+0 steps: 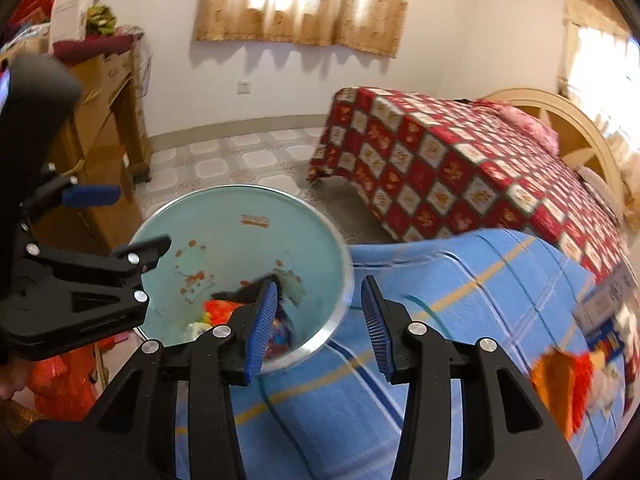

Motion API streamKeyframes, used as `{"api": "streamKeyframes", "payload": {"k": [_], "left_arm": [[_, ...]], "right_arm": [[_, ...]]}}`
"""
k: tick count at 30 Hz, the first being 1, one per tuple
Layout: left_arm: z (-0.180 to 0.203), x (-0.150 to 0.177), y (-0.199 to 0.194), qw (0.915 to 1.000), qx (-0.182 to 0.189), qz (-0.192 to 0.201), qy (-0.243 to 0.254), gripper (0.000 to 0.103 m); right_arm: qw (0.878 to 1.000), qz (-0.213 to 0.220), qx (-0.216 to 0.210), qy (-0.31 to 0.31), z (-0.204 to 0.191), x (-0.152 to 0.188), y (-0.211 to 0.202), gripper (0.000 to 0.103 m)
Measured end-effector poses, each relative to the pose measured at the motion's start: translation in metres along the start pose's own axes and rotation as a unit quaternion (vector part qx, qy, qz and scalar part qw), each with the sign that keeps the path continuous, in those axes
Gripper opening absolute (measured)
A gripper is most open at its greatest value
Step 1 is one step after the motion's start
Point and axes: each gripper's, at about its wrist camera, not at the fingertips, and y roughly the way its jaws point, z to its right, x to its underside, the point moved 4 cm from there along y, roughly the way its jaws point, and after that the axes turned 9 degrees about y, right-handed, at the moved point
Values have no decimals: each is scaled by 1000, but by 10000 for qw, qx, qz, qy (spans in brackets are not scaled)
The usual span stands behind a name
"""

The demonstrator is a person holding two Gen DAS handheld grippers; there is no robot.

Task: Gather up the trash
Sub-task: 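Open both tools to drop the orange and pink wrappers into the bin, then grasp the grey cloth with the left tool while the right tool grasps the orange packet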

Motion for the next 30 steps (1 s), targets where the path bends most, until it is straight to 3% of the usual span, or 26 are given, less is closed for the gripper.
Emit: {"api": "streamKeyframes", "payload": {"k": [3, 7, 12, 19, 30], "left_arm": [[22, 3, 1, 9997, 115, -44, 191, 67], [51, 3, -2, 9987, 255, -38, 451, 67], [86, -8, -12, 9973, 365, 119, 629, 72], [145, -34, -37, 9939, 747, 350, 732, 75], [263, -62, -71, 9811, 1408, 610, 1175, 76]], "right_arm": [[9993, 53, 215, 302, 31, 10, -18, 43], [9927, 70, 837, 870, 102, 36, -44, 43], [9760, -100, 1527, 1547, 186, 72, -59, 43], [9609, -182, 1849, 2053, 246, 102, -72, 43], [9363, -51, 2117, 2803, 295, 160, -120, 44]]}}
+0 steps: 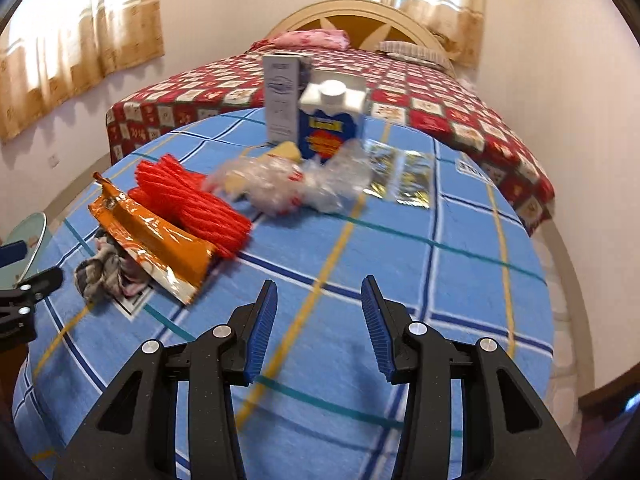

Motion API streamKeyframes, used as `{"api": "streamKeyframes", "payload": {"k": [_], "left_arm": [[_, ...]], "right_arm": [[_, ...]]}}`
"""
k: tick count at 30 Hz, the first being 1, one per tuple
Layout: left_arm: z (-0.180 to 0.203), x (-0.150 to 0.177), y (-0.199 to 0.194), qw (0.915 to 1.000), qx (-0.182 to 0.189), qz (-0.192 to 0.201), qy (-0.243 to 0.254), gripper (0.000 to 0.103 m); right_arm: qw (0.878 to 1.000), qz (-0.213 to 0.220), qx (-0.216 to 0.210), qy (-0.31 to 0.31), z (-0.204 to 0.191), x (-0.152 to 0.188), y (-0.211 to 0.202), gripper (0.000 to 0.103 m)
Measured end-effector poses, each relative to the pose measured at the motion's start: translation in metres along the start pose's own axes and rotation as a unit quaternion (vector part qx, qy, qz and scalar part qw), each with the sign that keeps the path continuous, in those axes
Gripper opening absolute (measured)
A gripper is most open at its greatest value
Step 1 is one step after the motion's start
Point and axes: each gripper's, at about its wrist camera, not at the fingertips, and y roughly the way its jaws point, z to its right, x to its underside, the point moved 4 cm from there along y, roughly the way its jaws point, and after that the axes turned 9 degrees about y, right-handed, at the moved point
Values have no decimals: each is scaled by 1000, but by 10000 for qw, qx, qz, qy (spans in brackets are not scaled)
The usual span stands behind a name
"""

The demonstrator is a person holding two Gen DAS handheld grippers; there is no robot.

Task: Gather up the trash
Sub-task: 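Grasp the grey cloth with the left tool while the right tool grasps the orange packet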

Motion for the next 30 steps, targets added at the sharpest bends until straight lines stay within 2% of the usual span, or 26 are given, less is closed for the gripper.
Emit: {"api": "streamKeyframes", "payload": {"k": [4, 5, 6, 7, 8, 10, 14, 21, 28, 30], "left_arm": [[22, -9, 14, 9998, 45, -92, 152, 76], [25, -11, 19, 9997, 0, -105, 204, 71], [29, -13, 26, 9996, 11, -142, 252, 64], [33, -11, 29, 9994, 105, -217, 257, 42], [34, -11, 31, 9990, 296, -253, 223, 28], [34, -11, 24, 9988, 352, -199, 287, 9], [25, -7, 8, 9981, 372, -69, 496, 7], [-21, 3, -25, 9986, 212, 229, 425, 6], [-64, 18, -34, 9995, -14, 269, 176, 6], [-73, 25, -33, 9997, -45, 229, 121, 6]], "right_arm": [[9999, 88, -44, 78, 9, 1, -7, 44], [9999, 112, -62, 90, 9, 2, -9, 44], [9998, 125, -97, 87, 8, 1, -9, 44], [9998, 131, -118, 89, 8, 1, -9, 44], [9997, 133, -162, 85, 6, 1, -9, 44], [9996, 125, -252, 30, 0, 0, -8, 44], [9988, 84, -473, -125, -20, -4, -4, 44], [9954, 64, -784, -550, -67, -11, 1, 44], [9879, -324, -987, -1151, -109, -8, 24, 44], [9852, -447, -859, -1418, -118, -4, 31, 44]]}}
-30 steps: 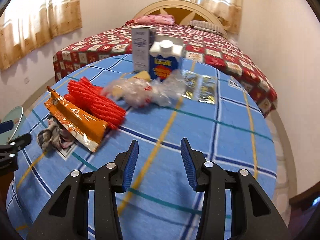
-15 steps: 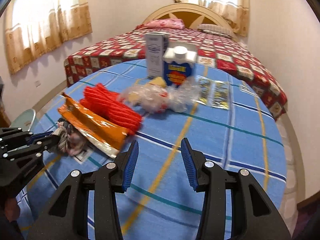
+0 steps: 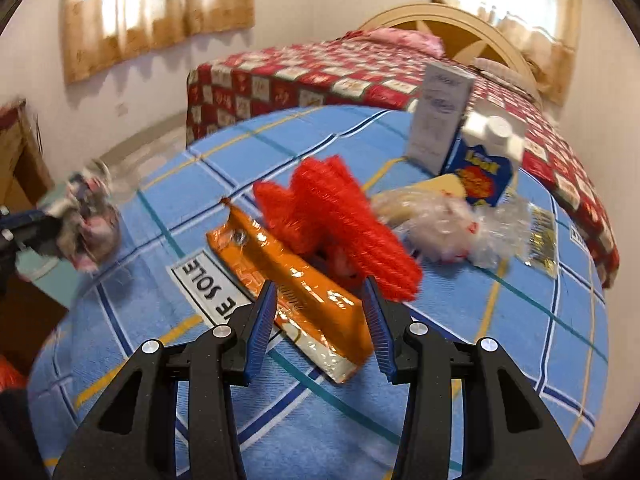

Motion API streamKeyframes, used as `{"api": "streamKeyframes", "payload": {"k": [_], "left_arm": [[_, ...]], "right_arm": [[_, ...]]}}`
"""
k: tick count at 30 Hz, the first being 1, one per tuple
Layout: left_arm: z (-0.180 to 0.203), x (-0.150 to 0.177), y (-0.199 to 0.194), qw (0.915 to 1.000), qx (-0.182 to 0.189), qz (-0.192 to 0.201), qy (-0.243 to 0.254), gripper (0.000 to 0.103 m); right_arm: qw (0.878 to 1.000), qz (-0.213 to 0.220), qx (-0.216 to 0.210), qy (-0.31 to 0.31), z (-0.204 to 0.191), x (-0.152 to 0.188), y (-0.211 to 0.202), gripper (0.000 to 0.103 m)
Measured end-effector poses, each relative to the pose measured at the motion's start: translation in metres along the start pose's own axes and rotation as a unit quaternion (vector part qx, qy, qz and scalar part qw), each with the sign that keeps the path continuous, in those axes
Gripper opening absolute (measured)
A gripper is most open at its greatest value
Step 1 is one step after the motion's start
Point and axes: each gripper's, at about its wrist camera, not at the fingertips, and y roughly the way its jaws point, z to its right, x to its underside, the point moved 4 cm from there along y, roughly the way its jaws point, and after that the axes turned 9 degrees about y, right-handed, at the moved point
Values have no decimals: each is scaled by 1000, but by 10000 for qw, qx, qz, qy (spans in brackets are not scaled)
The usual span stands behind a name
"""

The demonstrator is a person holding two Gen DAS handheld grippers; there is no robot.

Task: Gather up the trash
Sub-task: 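Grasp the grey cloth with the left tool while the right tool grasps the orange packet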

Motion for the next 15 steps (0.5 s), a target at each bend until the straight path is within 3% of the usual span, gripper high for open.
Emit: {"api": "streamKeyframes", "payload": {"k": [9, 15], "left_arm": [[-34, 22, 11, 9993, -122, -209, -296, 6], [-42, 23, 4, 9992, -180, -139, -321, 6]], "right_arm": [[9990, -425, 58, -98, -5, 1, 26, 42], [9979, -587, 45, -253, -16, 2, 28, 21]]}}
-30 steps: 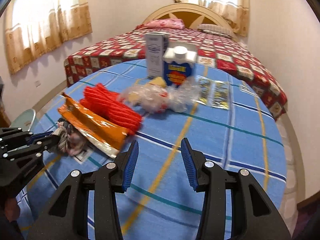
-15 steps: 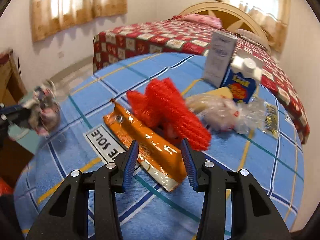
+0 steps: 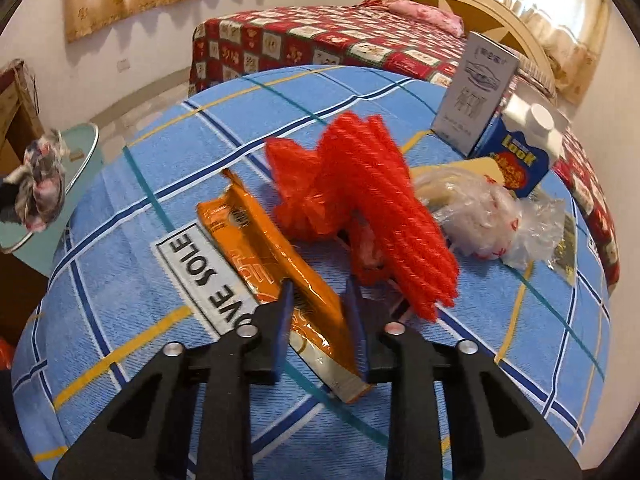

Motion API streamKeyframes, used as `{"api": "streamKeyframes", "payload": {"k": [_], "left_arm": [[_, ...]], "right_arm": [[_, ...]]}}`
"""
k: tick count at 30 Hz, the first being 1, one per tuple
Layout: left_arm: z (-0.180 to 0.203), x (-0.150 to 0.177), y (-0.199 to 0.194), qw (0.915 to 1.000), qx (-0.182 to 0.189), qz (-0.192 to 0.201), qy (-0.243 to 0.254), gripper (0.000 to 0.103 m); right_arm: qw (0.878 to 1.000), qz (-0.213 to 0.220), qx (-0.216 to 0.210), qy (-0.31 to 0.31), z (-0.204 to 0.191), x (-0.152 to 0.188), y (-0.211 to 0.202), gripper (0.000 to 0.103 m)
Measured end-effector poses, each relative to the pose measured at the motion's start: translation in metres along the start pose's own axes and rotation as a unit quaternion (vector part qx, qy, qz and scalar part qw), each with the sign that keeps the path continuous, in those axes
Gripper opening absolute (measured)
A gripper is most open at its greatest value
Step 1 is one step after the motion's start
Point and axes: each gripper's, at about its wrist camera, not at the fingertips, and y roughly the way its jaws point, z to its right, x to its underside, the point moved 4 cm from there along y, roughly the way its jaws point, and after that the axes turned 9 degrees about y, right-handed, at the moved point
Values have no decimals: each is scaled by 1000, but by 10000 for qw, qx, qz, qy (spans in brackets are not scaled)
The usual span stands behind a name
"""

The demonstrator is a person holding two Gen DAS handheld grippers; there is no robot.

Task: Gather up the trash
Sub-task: 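Grasp the grey cloth with the left tool while the right tool grasps the orange packet, then carry the grey cloth and orange packet over the blue bin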

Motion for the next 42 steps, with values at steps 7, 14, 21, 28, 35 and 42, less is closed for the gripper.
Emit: {"api": "streamKeyframes", "payload": {"k": [7, 14, 21, 28, 35, 42], "left_arm": [[-17, 6, -12, 9998, -181, 77, -64, 6], [-46, 20, -16, 9982, -550, 1, -226, 6], [-74, 30, -21, 9953, -859, -23, -443, 6], [-98, 43, -22, 9919, -1094, -92, -631, 6], [-118, 52, -20, 9890, -1234, -172, -793, 6], [-136, 60, -20, 9856, -1423, -206, -890, 6]], "right_arm": [[9995, 206, -236, -10, -21, 11, -20, 7], [9972, 575, -466, 105, -48, 8, -51, 6], [9948, 826, -575, 177, -76, -14, -57, 6], [9939, 882, -651, 91, -105, -32, -51, 6], [9927, 948, -729, -132, -135, -48, -47, 6], [9912, 1009, -795, -328, -160, -56, -48, 6]]}}
